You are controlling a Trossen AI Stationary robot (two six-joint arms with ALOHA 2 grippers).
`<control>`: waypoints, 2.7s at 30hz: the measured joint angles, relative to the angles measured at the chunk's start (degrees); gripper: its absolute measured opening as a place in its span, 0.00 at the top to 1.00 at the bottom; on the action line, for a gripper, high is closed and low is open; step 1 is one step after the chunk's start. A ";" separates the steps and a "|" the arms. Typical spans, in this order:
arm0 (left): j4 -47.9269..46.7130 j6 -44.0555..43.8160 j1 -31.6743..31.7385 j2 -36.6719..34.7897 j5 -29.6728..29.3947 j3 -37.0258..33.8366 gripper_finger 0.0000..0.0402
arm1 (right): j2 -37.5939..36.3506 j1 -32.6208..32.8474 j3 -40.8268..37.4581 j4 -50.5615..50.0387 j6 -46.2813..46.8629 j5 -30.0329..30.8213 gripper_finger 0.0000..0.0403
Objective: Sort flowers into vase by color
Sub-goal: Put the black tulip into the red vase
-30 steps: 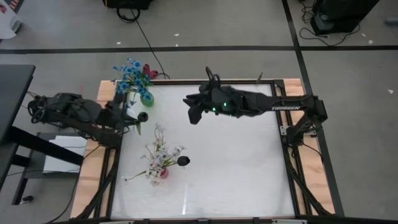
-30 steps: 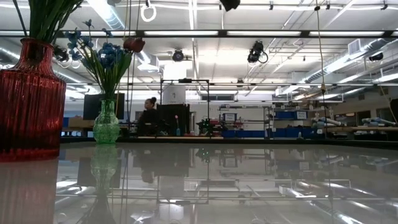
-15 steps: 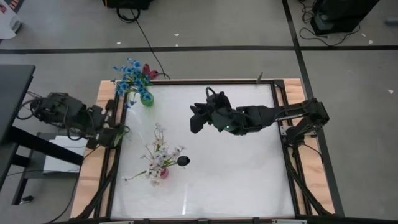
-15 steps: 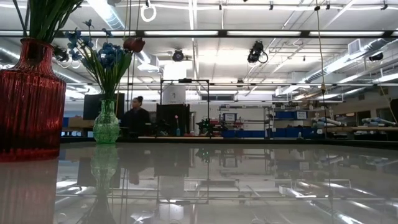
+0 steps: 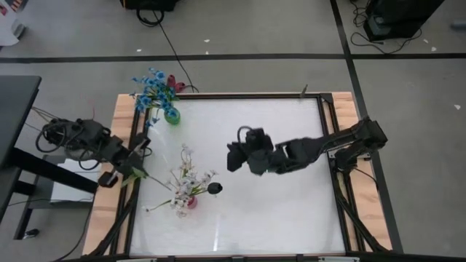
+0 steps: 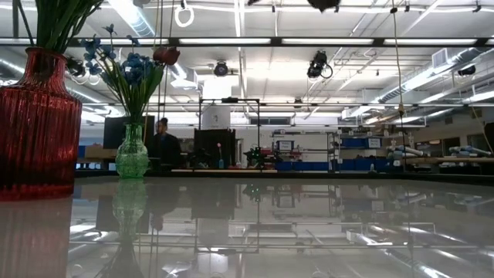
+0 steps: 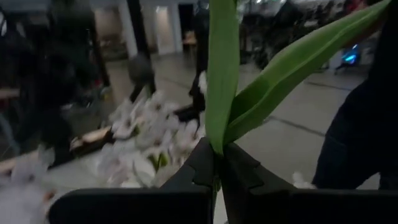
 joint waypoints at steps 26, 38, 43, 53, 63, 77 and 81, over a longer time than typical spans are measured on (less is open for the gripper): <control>9.85 4.00 0.00 9.41 3.21 -0.42 0.97 | 21.57 6.92 -22.15 58.98 -14.34 -13.86 0.59; 11.51 2.67 0.00 14.90 3.07 -0.38 0.97 | 32.53 2.58 -5.12 57.02 -35.89 -18.46 0.48; 11.34 2.69 0.00 16.60 2.96 -0.35 0.97 | 32.56 1.93 -4.72 56.96 -38.18 -20.87 0.48; 10.06 2.55 0.00 18.47 2.08 -0.29 0.97 | 32.56 1.56 -4.72 57.63 -38.18 -21.88 0.48; 10.90 -1.19 0.00 21.00 0.87 -0.18 0.95 | 32.56 1.58 -4.72 58.17 -38.12 -21.90 0.48; 8.13 -6.08 0.07 21.38 -6.19 -0.27 0.93 | 32.56 1.60 -4.71 58.41 -37.64 -22.98 0.49; 7.15 -6.79 0.07 21.42 -6.28 -0.31 0.93 | 32.56 1.60 -4.72 58.38 -37.64 -23.06 0.49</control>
